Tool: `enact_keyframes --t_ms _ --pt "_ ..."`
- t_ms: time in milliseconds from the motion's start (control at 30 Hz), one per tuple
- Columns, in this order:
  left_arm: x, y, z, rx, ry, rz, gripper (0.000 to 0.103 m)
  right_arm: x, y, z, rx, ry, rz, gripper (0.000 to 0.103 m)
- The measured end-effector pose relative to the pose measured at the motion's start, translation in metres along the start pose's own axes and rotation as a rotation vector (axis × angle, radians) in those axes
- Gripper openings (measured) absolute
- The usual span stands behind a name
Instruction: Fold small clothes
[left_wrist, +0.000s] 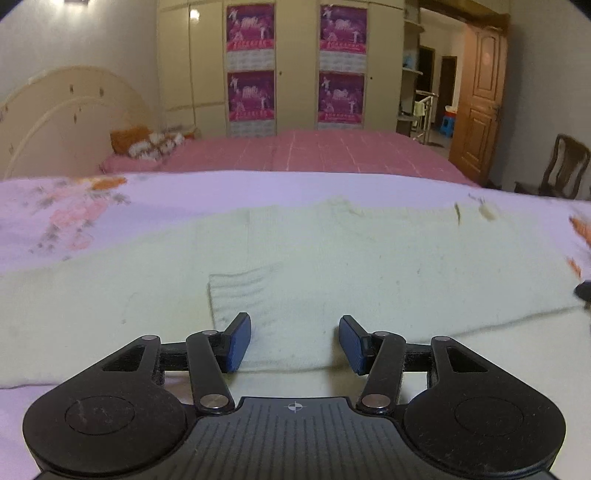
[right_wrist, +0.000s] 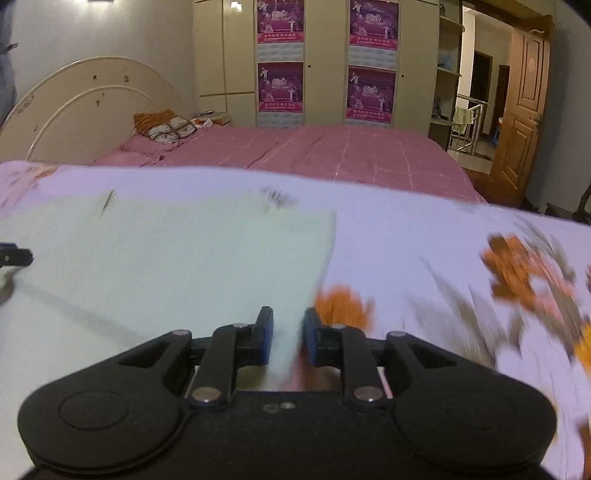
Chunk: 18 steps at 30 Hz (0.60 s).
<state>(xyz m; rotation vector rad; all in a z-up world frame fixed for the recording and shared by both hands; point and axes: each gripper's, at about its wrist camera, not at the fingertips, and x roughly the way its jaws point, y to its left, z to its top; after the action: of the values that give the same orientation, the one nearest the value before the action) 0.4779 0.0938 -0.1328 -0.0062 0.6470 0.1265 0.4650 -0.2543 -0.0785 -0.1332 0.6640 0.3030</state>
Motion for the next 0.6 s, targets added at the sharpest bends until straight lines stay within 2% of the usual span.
enact_keyframes --t_ms 100,167,267,367,500,600 --pt "-0.026 0.015 -0.002 -0.083 -0.049 0.005 0.053 -0.013 0.000 -0.003 0.045 -0.034 -0.023 0.024" --pt "-0.047 0.044 -0.010 -0.179 -0.081 0.022 0.053 -0.026 -0.002 0.001 0.098 -0.068 0.002 0.024" --pt "-0.064 0.103 -0.031 -0.324 -0.067 0.079 0.053 -0.038 0.000 0.003 0.100 -0.074 0.019 0.024" --pt "-0.080 0.179 -0.060 -0.547 -0.046 0.153 0.053 -0.044 0.002 -0.001 0.110 -0.053 0.031 0.024" --pt "-0.105 0.260 -0.095 -0.836 -0.104 0.250 0.053 -0.044 0.005 -0.007 0.146 -0.020 0.036 0.024" --pt "-0.113 0.299 -0.112 -0.981 -0.156 0.222 0.053 -0.045 0.017 -0.005 0.154 -0.014 0.057 0.024"
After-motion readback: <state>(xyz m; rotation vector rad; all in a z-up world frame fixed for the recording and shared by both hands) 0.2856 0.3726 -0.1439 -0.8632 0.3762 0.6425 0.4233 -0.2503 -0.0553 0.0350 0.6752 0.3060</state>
